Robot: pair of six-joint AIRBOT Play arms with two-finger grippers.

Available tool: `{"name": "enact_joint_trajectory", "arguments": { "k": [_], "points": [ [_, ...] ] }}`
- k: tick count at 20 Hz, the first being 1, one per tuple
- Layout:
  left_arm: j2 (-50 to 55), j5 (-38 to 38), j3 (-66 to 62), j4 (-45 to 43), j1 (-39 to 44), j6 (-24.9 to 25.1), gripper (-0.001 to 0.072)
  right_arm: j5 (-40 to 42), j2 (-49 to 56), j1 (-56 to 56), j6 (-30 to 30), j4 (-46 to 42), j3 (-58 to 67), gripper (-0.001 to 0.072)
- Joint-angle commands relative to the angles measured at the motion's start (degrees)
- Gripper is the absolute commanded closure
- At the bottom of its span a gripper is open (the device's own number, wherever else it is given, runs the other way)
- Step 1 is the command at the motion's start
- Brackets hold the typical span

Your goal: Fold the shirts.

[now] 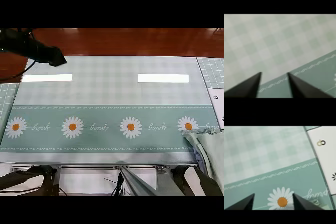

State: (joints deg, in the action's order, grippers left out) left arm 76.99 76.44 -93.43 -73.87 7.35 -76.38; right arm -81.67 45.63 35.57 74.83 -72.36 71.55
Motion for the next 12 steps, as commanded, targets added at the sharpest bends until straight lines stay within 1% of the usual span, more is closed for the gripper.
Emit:
{"name": "enact_joint_trajectory", "arguments": {
  "k": [1,3,5,8,12],
  "points": [
    [-0.96,7.91,0.20,-11.30,4.02,-8.39,-0.0010,1.66,5.95,-18.80,4.02,-11.34,0.11,0.0099],
    [-0.48,8.72,1.92,-12.61,5.09,-9.09,-0.0010,2.69,11.37,-24.96,7.74,-12.41,0.11,0.0099],
    [-0.48,9.14,4.52,-16.61,6.23,-12.94,-0.0011,2.25,16.22,-29.00,11.06,-12.02,0.11,0.0099],
    [-0.48,9.55,6.54,-16.79,6.99,-13.33,-0.0010,1.40,20.06,-33.73,11.54,-12.28,0.11,0.0100],
    [-0.44,8.66,6.69,-16.76,6.97,-13.29,-0.0009,1.60,20.63,-35.78,11.52,-11.47,0.11,0.0102]
  ]
}}
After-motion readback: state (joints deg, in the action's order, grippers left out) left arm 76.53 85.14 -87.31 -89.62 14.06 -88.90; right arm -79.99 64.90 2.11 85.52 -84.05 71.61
